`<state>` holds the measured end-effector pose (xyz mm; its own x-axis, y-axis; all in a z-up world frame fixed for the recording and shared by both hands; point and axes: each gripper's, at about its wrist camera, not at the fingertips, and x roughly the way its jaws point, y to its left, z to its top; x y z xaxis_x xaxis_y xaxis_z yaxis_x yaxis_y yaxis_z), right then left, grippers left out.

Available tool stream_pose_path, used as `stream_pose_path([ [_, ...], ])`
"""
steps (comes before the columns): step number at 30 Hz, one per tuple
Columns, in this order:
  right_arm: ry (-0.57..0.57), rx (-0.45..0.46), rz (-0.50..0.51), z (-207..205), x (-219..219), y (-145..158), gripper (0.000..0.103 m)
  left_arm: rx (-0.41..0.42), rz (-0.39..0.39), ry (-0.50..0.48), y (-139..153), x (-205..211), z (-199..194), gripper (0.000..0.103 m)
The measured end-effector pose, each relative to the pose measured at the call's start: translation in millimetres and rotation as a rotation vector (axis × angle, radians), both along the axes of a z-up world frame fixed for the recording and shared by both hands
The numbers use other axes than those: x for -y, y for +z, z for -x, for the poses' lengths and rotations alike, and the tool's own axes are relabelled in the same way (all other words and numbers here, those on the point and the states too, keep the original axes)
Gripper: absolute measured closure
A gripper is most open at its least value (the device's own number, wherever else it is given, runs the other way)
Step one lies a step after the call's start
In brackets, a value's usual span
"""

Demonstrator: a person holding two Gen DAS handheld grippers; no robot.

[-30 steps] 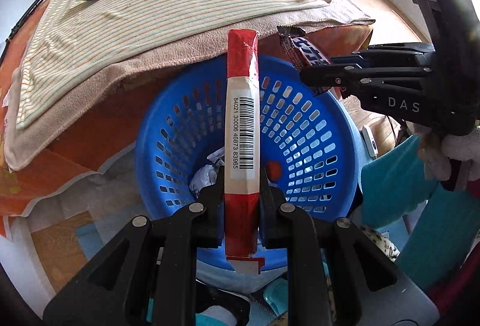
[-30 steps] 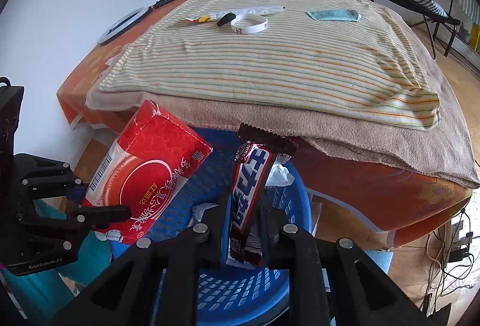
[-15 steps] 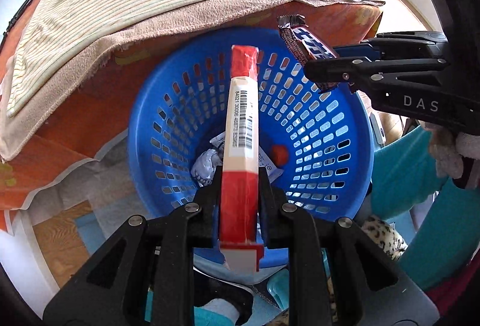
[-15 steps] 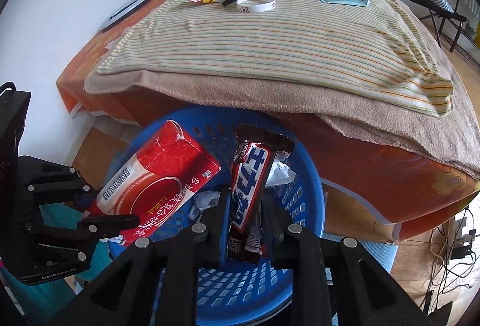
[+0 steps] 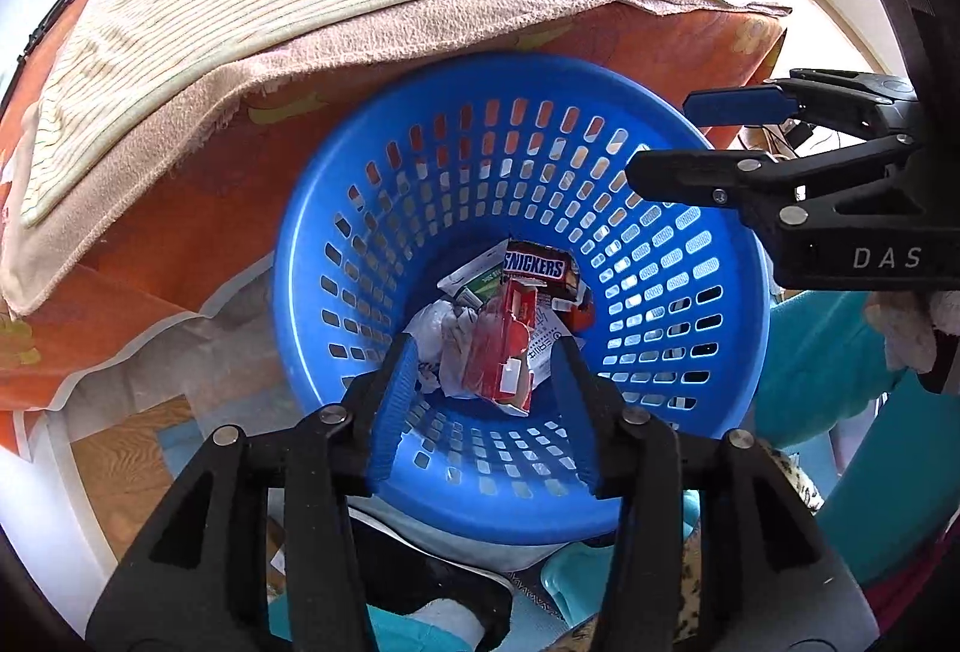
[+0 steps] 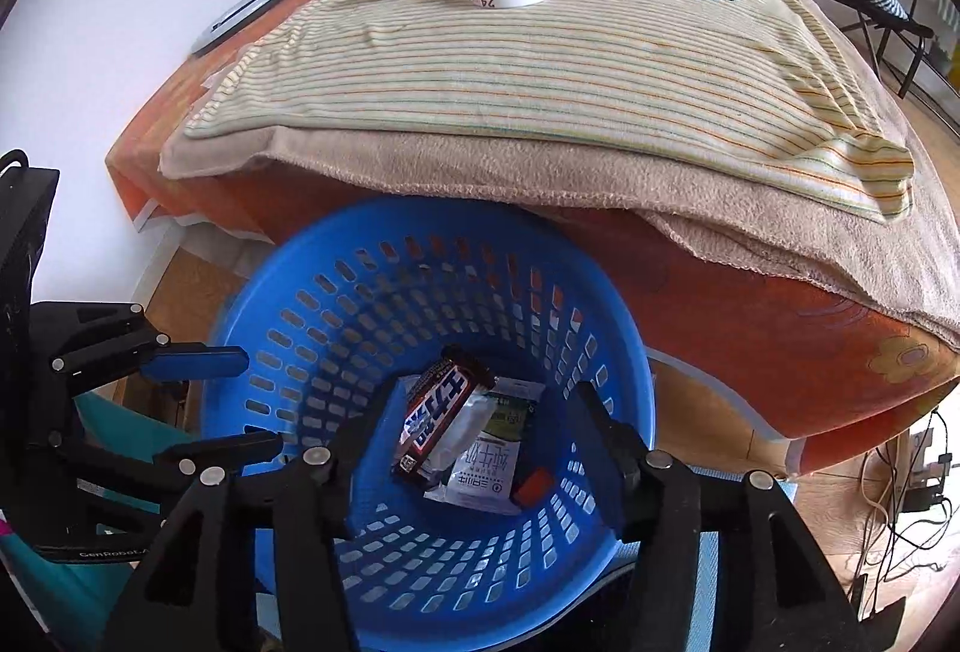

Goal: Collect trash
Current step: 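Carry red box and chocolate bar over the blue basket and open both tools, then move both tools back over the bed toward the white strip and blue tube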

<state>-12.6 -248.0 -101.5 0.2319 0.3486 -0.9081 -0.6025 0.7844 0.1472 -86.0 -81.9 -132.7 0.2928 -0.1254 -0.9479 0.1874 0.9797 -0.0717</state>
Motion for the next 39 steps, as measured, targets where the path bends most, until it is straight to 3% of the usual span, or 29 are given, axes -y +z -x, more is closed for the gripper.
stream_pose_path([
  [3,-0.006,0.003,0.001,-0.6,0.1,1.1,0.030,0.007,-0.003,0.002,0.3,-0.1,0.1,0.040],
  [7,-0.020,0.015,0.007,-1.5,-0.1,3.5,0.017,0.010,-0.006,0.007,0.2,-1.4,-1.0,0.038],
  [26,-0.051,0.081,0.045,-4.9,-2.5,16.1,0.004,0.029,-0.017,0.031,4.4,-6.3,-5.9,0.035],
  [39,-0.108,0.148,-0.002,-25.5,4.7,44.5,0.004,0.138,-0.014,0.082,60.4,-34.1,-42.4,0.035],
])
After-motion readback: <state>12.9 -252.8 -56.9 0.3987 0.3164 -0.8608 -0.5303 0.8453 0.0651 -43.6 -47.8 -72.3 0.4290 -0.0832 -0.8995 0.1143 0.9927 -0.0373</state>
